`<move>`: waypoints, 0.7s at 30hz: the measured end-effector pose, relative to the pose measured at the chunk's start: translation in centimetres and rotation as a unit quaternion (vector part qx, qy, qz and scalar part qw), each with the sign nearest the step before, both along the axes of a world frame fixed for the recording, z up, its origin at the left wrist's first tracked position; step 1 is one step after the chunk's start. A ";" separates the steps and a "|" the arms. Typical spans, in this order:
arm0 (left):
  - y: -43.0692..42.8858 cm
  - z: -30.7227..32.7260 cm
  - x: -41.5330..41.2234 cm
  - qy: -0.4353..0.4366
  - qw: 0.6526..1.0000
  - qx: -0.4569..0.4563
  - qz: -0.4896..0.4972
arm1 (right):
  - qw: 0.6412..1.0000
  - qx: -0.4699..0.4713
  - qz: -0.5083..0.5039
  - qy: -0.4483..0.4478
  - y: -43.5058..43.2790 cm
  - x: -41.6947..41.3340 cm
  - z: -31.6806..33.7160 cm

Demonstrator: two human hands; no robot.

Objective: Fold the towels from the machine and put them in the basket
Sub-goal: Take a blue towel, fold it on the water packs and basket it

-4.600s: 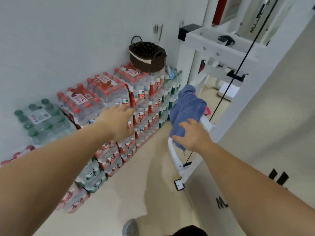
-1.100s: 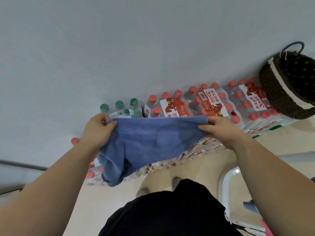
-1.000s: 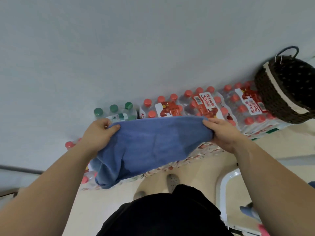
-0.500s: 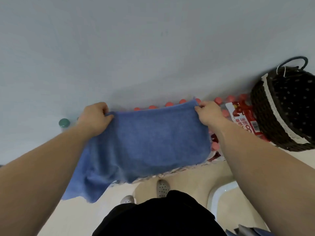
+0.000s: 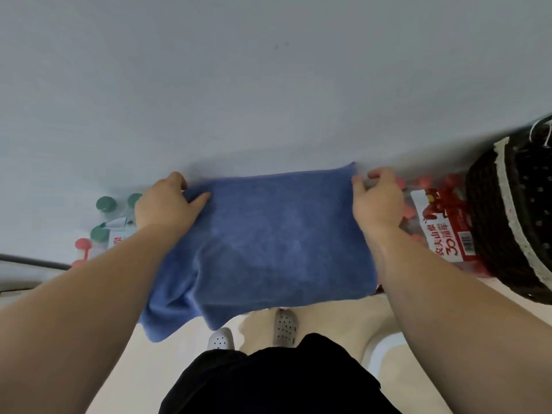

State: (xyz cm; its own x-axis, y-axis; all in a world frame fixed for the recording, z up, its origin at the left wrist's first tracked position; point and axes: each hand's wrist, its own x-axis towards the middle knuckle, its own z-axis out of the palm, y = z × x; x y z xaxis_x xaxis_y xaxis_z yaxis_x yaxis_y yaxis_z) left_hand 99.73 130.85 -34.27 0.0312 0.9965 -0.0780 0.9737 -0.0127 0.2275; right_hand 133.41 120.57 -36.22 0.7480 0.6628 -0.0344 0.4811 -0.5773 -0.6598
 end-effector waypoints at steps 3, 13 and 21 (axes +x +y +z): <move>-1.6 0.5 -2.0 -0.060 0.996 0.067 0.015 | 0.994 0.097 0.021 0.040 -0.3 -4.2 2.0; -10.4 -0.9 -14.2 -0.025 0.999 0.047 0.005 | 0.819 -0.063 0.567 -0.063 -1.2 -23.8 3.8; -6.9 -0.9 -17.2 -0.034 0.994 -0.027 -0.099 | 0.783 -0.260 0.520 -0.220 -1.0 -25.9 -0.2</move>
State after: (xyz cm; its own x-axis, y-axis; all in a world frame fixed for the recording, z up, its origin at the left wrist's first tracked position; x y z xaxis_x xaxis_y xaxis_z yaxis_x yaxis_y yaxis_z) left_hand 82.51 123.90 -35.19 0.2328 0.9649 -0.1217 0.9359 -0.1883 0.2977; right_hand 107.54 119.58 -36.46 -0.1721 0.9033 -0.3929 0.9844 0.1427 -0.1031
